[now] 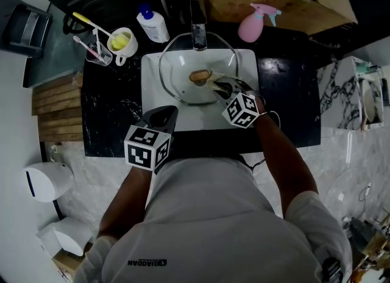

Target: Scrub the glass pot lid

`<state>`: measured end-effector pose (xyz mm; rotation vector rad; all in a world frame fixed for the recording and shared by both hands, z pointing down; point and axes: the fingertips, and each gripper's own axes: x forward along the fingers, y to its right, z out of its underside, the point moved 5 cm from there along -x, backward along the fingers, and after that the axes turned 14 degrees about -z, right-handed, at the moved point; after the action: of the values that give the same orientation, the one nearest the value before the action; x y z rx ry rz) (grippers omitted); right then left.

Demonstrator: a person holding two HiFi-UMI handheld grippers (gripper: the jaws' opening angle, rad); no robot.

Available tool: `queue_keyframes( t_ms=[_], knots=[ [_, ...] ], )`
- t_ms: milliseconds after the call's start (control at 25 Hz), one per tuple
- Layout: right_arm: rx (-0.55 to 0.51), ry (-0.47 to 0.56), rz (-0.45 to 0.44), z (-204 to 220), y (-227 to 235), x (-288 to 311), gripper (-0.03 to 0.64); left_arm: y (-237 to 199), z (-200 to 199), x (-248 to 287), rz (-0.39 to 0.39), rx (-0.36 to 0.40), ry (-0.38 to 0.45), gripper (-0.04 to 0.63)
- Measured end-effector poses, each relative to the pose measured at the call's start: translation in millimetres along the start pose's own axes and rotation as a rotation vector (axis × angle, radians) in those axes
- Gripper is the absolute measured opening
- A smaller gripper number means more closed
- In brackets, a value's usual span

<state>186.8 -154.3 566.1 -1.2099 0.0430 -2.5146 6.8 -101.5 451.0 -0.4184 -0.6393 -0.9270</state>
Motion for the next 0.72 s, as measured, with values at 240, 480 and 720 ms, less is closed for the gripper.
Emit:
queue_keyframes(
  t_ms=[240, 480, 720],
  knots=[
    [0.009, 0.01, -0.023, -3, -8, 5, 0.101, -3, 4, 0, 0.004, -0.003, -0.006, 0.015],
    [0.017, 0.027, -0.045, -7, -13, 11, 0.101, -4, 8, -1, 0.005, -0.006, -0.012, 0.015],
    [-0.017, 0.029, -0.077, -14, -20, 20, 0.103, -5, 13, -3, 0.0, -0.016, -0.018, 0.015]
  ],
)
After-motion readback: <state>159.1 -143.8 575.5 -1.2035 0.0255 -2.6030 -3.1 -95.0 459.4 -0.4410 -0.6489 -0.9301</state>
